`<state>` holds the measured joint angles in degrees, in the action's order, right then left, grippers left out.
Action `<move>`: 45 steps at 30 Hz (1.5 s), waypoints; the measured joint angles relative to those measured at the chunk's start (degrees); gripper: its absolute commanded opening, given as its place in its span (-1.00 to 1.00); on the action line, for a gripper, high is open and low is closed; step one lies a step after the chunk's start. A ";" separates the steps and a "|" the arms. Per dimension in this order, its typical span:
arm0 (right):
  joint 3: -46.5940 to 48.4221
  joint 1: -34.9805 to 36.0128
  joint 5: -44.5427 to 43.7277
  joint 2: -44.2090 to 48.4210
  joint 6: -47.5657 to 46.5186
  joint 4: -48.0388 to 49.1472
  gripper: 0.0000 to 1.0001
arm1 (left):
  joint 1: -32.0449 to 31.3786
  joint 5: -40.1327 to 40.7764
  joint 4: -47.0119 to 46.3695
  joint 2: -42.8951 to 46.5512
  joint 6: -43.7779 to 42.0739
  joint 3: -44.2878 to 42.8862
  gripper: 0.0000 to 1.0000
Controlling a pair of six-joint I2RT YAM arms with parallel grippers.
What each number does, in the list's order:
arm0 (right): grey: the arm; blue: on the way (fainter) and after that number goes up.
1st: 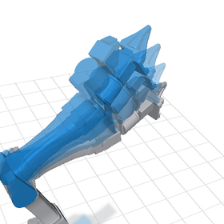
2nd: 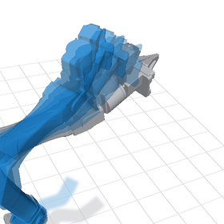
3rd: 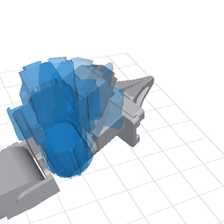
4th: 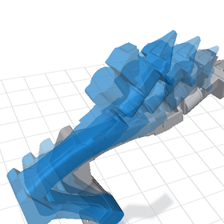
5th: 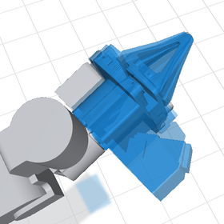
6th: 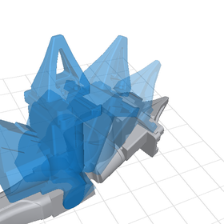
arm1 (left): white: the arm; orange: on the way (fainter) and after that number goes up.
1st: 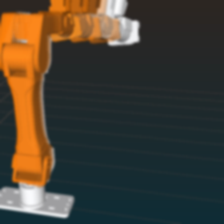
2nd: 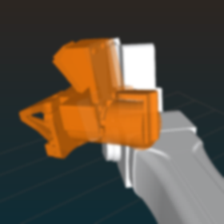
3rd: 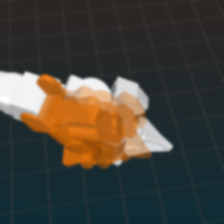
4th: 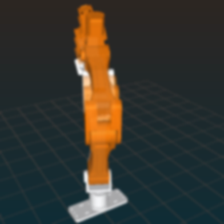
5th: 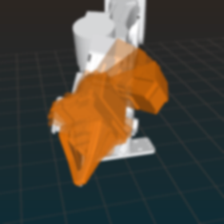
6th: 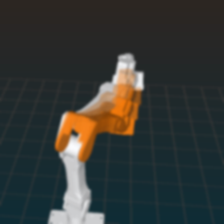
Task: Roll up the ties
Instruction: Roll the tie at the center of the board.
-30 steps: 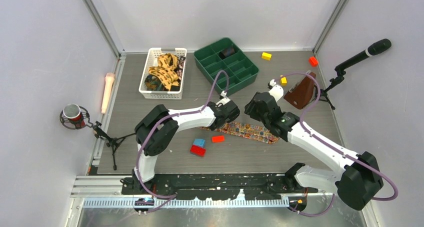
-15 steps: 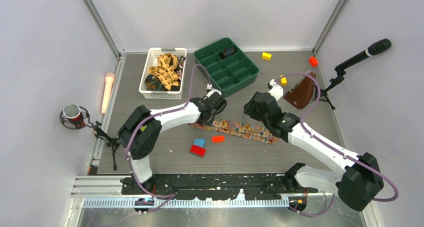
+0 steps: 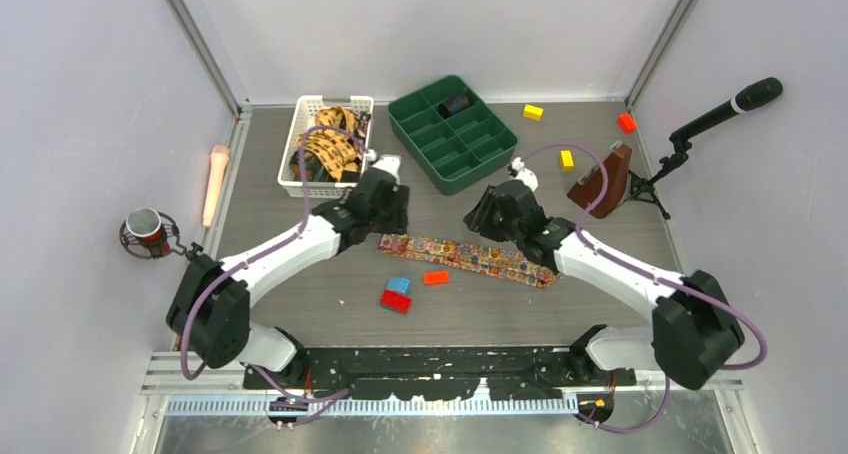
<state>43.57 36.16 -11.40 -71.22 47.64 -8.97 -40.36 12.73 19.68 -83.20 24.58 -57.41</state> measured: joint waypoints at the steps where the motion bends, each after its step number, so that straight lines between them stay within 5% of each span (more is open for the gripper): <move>1: 0.33 0.09 1.77 -1.55 0.13 0.92 -0.27 | 2.21 -1.62 -1.57 1.40 0.66 1.49 0.06; 8: 7.41 3.21 15.96 -15.37 1.36 7.37 -0.41 | 19.45 -14.08 -12.98 5.05 7.28 13.16 0.07; 12: 12.98 5.53 22.71 -22.64 2.84 10.25 -0.49 | 23.61 -19.47 -17.66 5.11 10.23 18.14 0.08; 22: 18.86 7.30 29.92 -32.98 6.01 10.84 -0.58 | 23.98 -22.34 -19.41 6.73 9.66 18.34 0.08; 45: 23.74 7.39 26.95 -38.71 6.86 3.21 -0.67 | 23.98 -29.09 -23.63 4.42 8.15 19.10 0.12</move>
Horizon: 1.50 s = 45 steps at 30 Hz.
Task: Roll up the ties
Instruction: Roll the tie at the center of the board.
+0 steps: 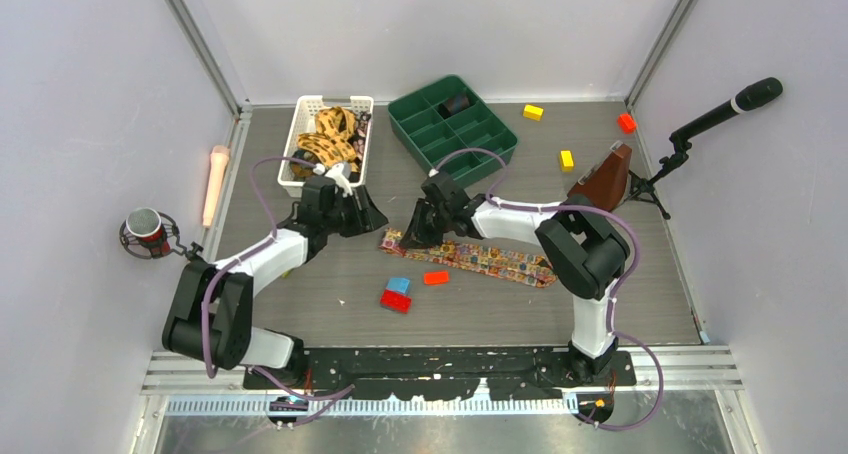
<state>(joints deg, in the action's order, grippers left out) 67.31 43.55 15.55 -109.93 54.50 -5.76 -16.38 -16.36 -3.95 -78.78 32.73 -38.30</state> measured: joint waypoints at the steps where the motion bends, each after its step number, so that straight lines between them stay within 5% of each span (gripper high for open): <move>1: 0.00 0.00 -0.09 -0.13 0.09 -0.09 -0.67 | 0.00 -0.33 -0.20 -0.37 -0.13 0.00 0.13; 34: -0.15 -0.72 -1.33 -0.35 0.98 -0.55 -0.68 | 0.00 -8.61 -8.24 -9.90 -1.97 3.04 0.19; 45: -0.81 -0.92 -1.29 -0.35 1.01 -0.52 -0.68 | 0.00 -14.05 -13.55 -13.57 -1.51 3.04 0.01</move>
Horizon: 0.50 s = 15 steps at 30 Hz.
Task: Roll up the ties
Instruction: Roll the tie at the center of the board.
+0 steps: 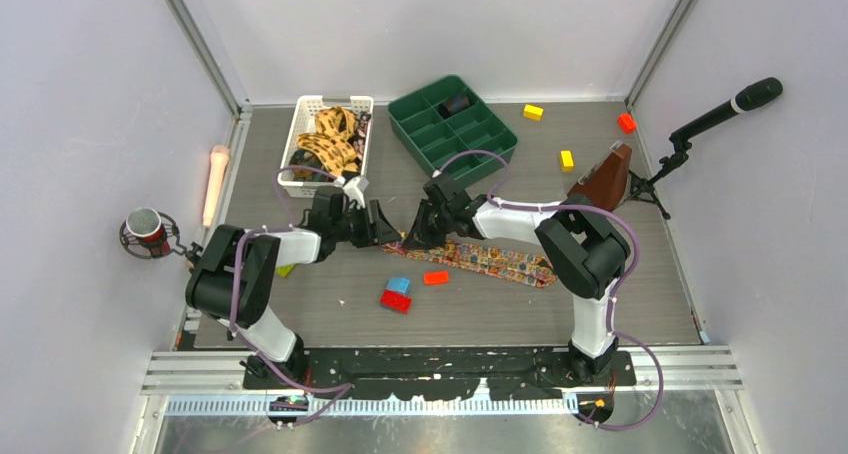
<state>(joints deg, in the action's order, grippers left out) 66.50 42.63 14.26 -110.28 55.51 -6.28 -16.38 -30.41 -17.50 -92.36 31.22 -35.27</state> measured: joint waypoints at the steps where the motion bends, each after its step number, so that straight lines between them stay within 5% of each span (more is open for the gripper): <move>1: -0.04 0.00 0.00 0.00 -0.02 0.02 -0.68 | 0.00 -0.55 -0.31 -0.26 0.09 0.00 -0.03; 15: -1.03 -0.11 0.50 0.09 -0.26 1.64 -0.63 | 0.28 -3.61 -2.25 -2.14 0.33 -0.07 -0.36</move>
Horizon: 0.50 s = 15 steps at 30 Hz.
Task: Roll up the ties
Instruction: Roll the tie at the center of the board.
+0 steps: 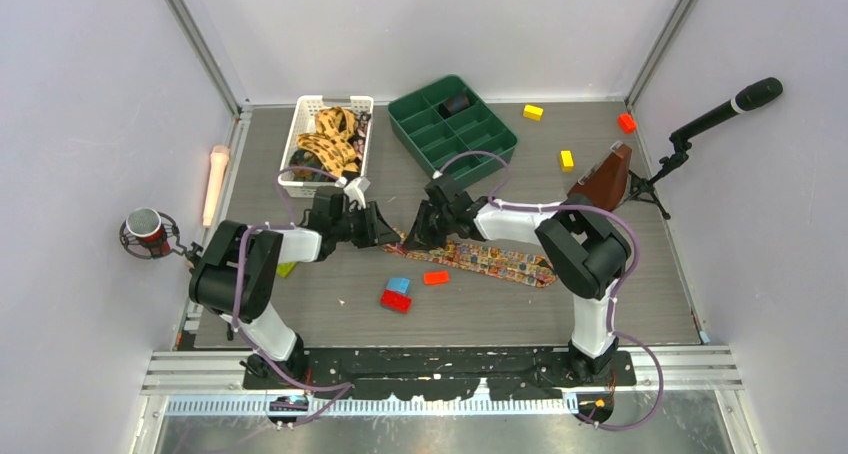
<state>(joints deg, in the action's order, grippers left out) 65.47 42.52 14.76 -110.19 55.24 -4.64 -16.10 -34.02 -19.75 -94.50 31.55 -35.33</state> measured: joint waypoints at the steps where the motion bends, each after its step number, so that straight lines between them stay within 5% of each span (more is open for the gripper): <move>1: -0.22 0.00 0.13 0.11 -0.28 0.35 -0.62 | -0.02 0.17 0.31 0.00 0.00 -0.09 -0.37; 7: -3.61 0.00 -0.28 3.96 -3.34 0.79 -0.31 | -2.67 5.95 6.67 2.21 -1.29 -2.23 -0.38; 15: -7.43 -0.24 -4.96 14.64 -7.23 0.48 -0.25 | -10.45 23.67 22.43 5.25 -6.58 -10.54 -0.41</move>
<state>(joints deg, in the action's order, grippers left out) 58.04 42.28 9.80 -95.55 48.01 -4.16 -26.55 -10.35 2.68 -89.25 24.97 -45.87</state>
